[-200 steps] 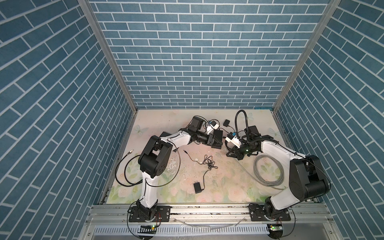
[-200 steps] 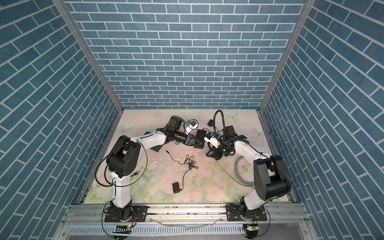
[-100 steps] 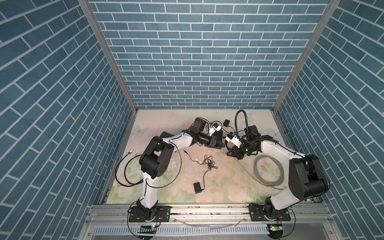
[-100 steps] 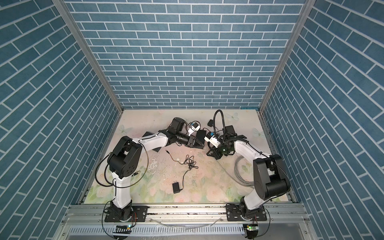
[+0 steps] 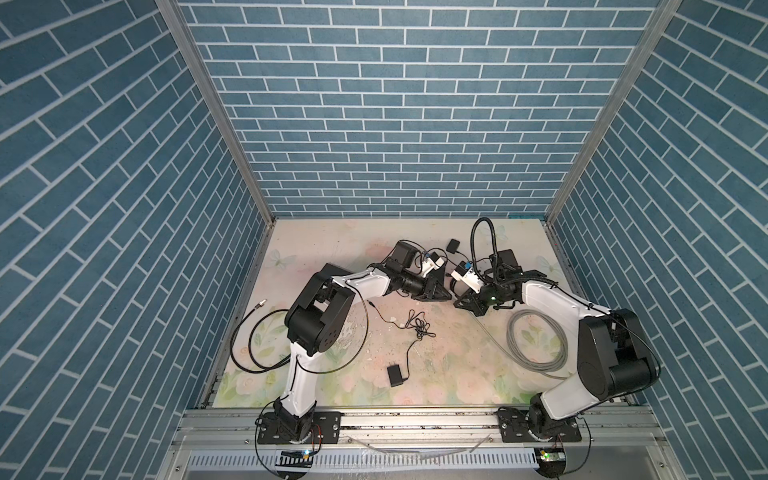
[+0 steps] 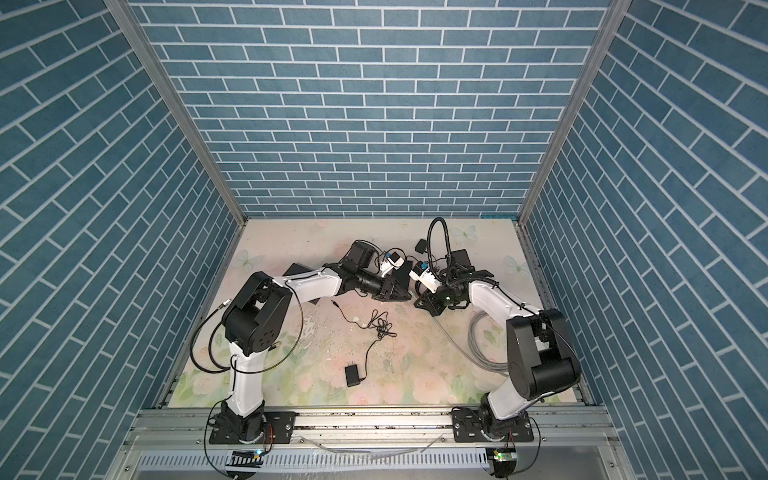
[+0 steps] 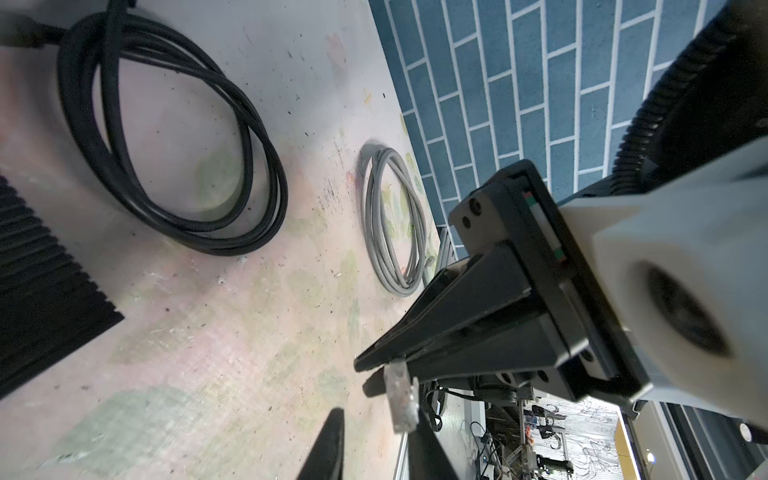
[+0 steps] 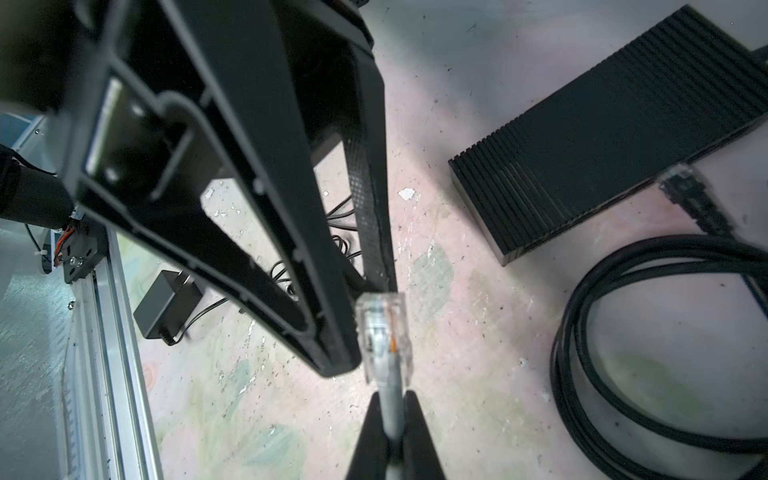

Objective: Insert the plug into the switch port

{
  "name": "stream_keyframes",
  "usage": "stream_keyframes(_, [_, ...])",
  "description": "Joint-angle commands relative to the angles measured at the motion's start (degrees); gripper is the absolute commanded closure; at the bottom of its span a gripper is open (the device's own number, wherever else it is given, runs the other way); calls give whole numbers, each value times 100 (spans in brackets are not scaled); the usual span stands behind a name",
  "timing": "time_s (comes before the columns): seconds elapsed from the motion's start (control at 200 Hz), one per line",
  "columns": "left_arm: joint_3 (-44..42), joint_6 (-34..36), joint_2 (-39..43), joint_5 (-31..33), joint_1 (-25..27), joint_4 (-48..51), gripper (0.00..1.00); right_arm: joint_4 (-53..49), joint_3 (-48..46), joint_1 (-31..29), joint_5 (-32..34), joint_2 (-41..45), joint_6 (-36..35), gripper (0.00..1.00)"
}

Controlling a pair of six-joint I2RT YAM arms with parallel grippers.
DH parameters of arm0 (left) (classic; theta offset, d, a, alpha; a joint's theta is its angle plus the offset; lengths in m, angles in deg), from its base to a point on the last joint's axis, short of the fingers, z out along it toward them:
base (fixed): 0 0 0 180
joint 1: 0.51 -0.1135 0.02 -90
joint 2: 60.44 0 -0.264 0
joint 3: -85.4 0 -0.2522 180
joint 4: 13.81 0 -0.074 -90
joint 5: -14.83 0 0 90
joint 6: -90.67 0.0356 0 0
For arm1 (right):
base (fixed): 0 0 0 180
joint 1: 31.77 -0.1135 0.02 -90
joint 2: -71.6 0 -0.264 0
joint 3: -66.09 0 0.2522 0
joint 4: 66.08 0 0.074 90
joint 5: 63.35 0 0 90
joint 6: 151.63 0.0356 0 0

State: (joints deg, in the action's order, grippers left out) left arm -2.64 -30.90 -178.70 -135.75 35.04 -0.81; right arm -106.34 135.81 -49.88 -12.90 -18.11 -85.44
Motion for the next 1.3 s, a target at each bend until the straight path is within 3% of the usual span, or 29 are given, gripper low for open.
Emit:
stream_keyframes(0.0, [107, -261, -108, 48, 22, -229, 73, 12, 59, -52, 15, 144, -53, 100])
stream_keyframes(0.315, [-26, -864, -64, -69, 13, -982, 64, -146, 137, -157, 373, -12, -100, 100])
stream_keyframes(0.52, [-4, -836, -128, -60, 13, -868, 77, -49, 116, -175, 368, 84, -65, 100])
stream_keyframes(0.83, [133, -216, -79, 106, 23, 30, 75, 119, 69, -186, 460, 103, 48, 100])
stream_keyframes(1.09, [144, -316, -92, 136, 22, -56, 81, 100, 103, -222, 411, 92, 35, 100])
stream_keyframes(1.2, [72, -562, -75, 94, 18, -419, 67, 10, 124, -254, 483, 54, -13, 100])
stream_keyframes(1.295, [74, -700, -83, 68, 13, -566, 66, -52, 127, -259, 507, 37, -44, 100])
